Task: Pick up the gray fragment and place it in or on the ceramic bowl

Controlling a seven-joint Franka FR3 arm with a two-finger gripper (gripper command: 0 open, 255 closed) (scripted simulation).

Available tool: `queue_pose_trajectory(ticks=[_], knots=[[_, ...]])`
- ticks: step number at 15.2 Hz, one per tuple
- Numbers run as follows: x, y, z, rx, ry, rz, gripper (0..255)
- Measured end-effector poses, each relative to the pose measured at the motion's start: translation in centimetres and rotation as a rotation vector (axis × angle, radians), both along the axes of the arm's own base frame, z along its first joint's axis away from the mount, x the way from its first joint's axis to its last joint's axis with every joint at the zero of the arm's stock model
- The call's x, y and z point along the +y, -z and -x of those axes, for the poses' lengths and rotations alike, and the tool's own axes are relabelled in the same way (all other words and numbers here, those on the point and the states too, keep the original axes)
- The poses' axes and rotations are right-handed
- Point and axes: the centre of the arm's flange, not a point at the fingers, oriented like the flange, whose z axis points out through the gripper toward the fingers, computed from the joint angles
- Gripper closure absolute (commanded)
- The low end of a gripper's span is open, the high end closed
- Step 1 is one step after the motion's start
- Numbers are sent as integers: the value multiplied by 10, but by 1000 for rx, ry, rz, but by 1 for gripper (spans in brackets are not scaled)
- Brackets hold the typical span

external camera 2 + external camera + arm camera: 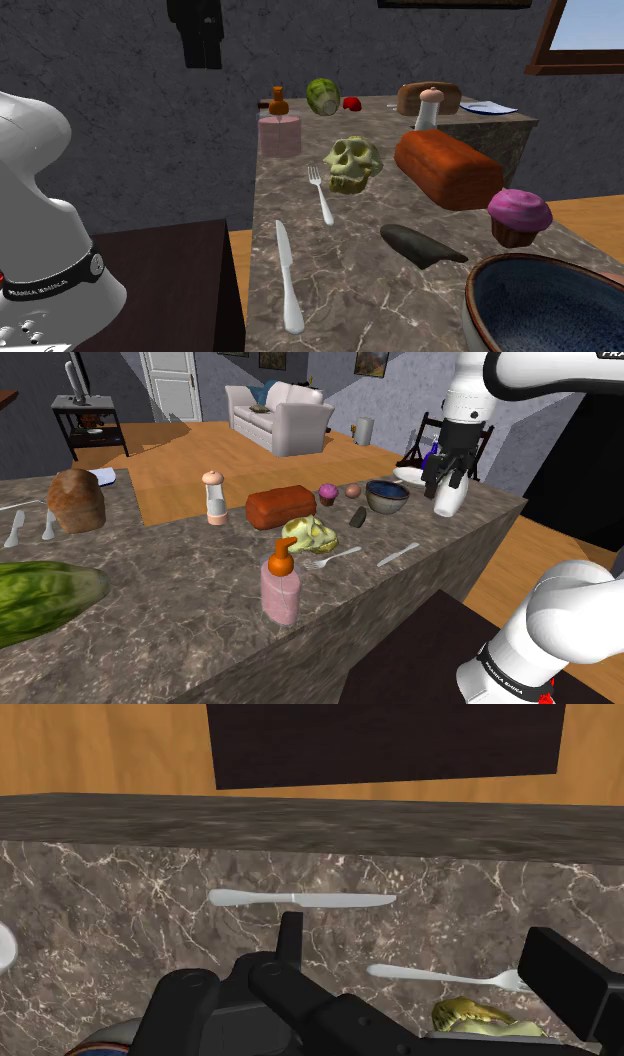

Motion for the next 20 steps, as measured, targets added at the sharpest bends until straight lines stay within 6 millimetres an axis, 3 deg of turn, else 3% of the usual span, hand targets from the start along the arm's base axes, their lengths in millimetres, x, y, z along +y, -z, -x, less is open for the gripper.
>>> queue_pose_trajectory(ticks=[2, 5, 14, 20], knots=[[1, 4, -5, -1, 14, 0, 0], [1, 23, -30, -12, 88, -3, 0], [-14, 94, -125, -50, 353, -12, 0], [-42, 137, -180, -77, 531, -18, 0]])
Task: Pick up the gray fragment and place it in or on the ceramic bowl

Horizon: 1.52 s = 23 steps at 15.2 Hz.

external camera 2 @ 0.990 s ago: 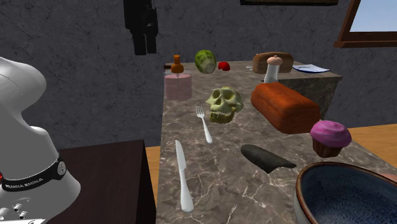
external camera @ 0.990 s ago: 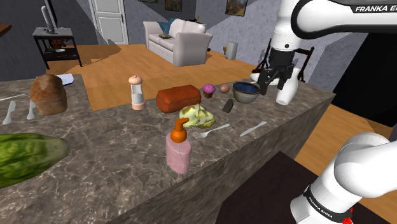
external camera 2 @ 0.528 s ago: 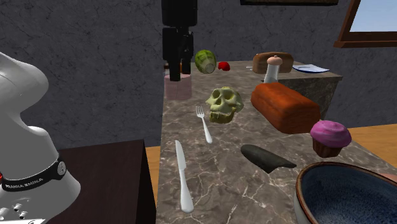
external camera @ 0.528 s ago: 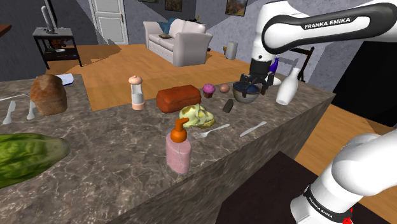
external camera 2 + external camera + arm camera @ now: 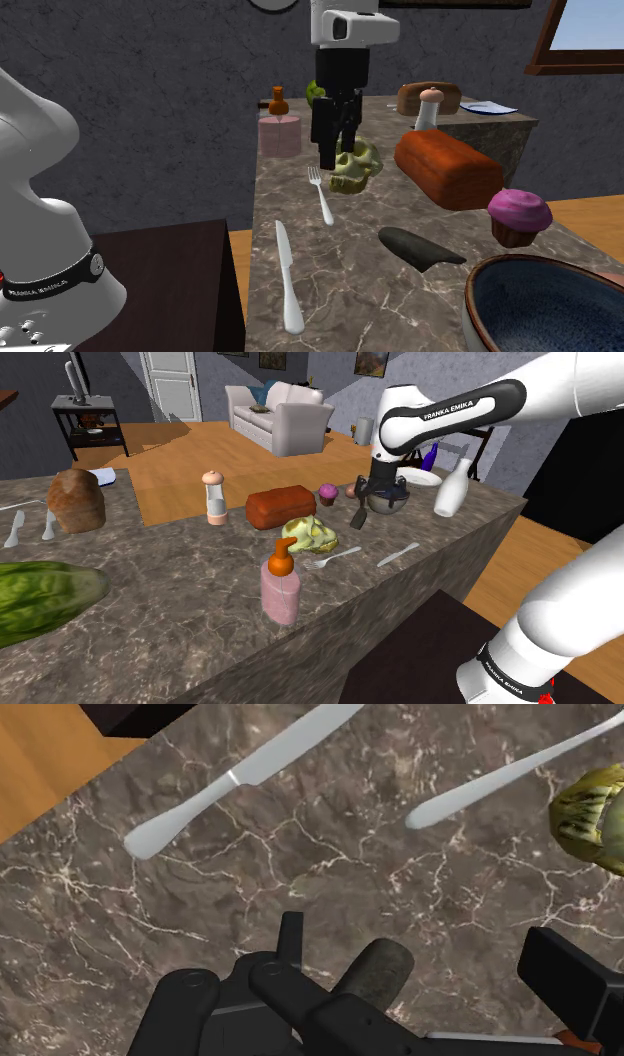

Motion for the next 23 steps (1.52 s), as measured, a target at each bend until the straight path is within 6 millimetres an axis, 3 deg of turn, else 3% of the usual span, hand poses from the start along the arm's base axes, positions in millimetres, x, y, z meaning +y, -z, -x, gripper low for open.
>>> queue_pose_trajectory(ticks=[9, 11, 14, 20, 23], knots=[[-51, 64, -83, -39, 267, -10, 0], [-72, 80, -100, -48, 327, -12, 0], [-82, 95, -110, -54, 369, -13, 0], [-86, 126, -112, -55, 375, -13, 0], [-86, 130, -112, -55, 375, -13, 0]])
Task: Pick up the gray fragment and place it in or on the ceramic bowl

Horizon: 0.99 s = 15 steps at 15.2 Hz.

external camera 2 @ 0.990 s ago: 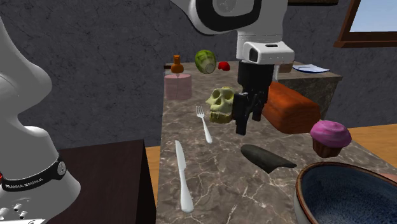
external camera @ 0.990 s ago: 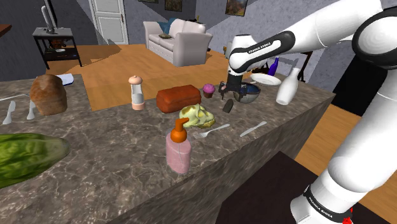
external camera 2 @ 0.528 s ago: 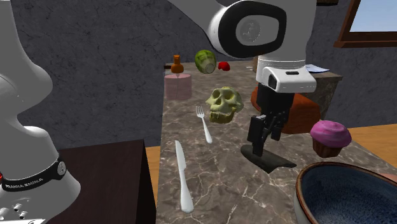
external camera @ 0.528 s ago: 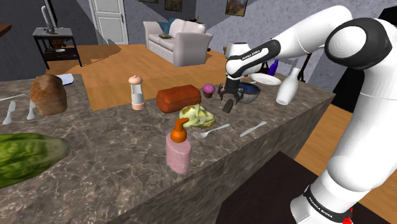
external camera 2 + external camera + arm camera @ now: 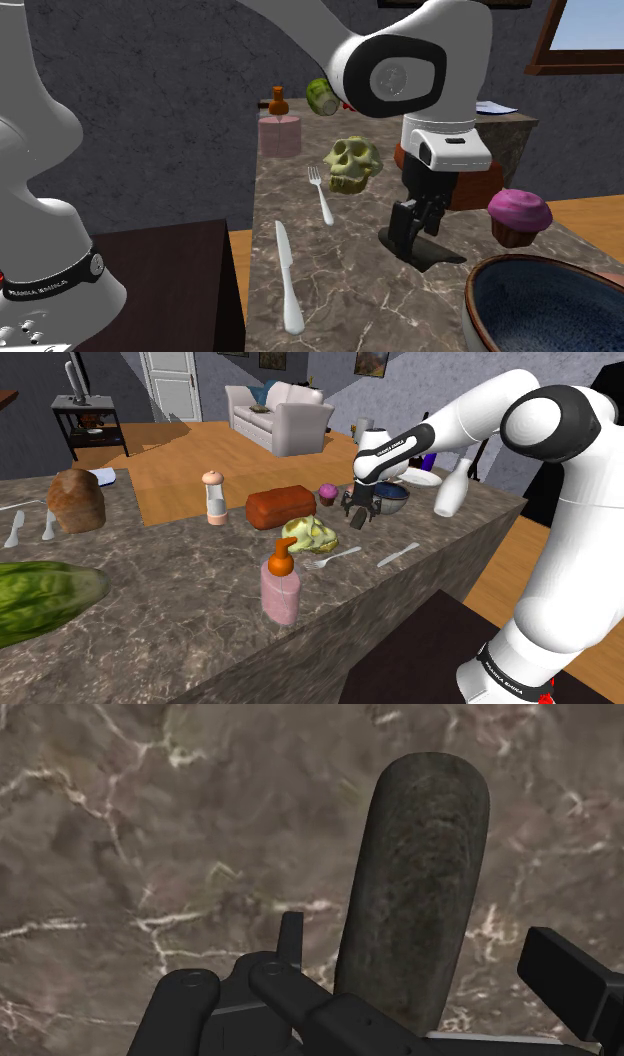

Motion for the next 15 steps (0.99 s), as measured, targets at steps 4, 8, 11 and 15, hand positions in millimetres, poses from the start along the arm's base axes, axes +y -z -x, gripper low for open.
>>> queue_pose_trajectory(ticks=[4, 8, 11, 15], knots=[[0, 0, 0, 0, 0, 0, 255], [0, 0, 0, 0, 0, 0, 255], [0, 1, 0, 0, 0, 0, 255], [0, -2, 0, 0, 0, 0, 255]])
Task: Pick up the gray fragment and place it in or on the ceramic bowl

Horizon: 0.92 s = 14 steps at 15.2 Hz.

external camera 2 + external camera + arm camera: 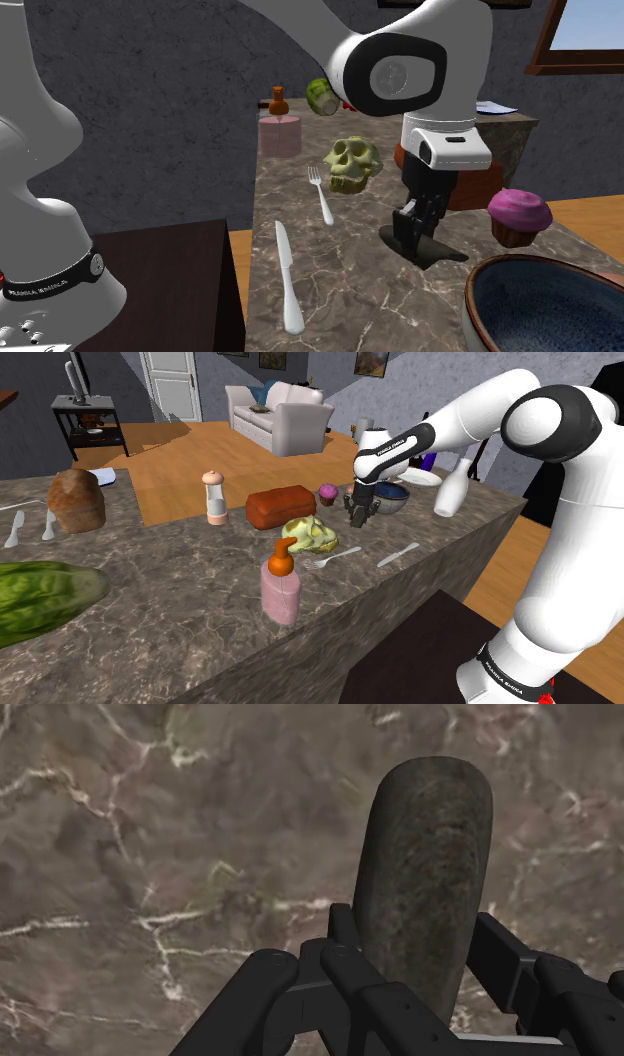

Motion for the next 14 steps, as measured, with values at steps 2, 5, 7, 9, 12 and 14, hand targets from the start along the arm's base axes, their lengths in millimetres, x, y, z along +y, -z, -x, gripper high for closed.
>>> queue_pose_trajectory(ticks=[2, 5, 7, 9, 12, 14], knots=[[0, -9, -1, 0, 0, 0, 255], [0, -24, -1, 0, 0, 0, 255], [1, -36, 0, -1, 0, 0, 255], [0, -46, 0, 0, 0, 0, 255], [0, -61, -1, 0, 0, 0, 255], [1, -73, -1, -1, 0, 0, 255]])
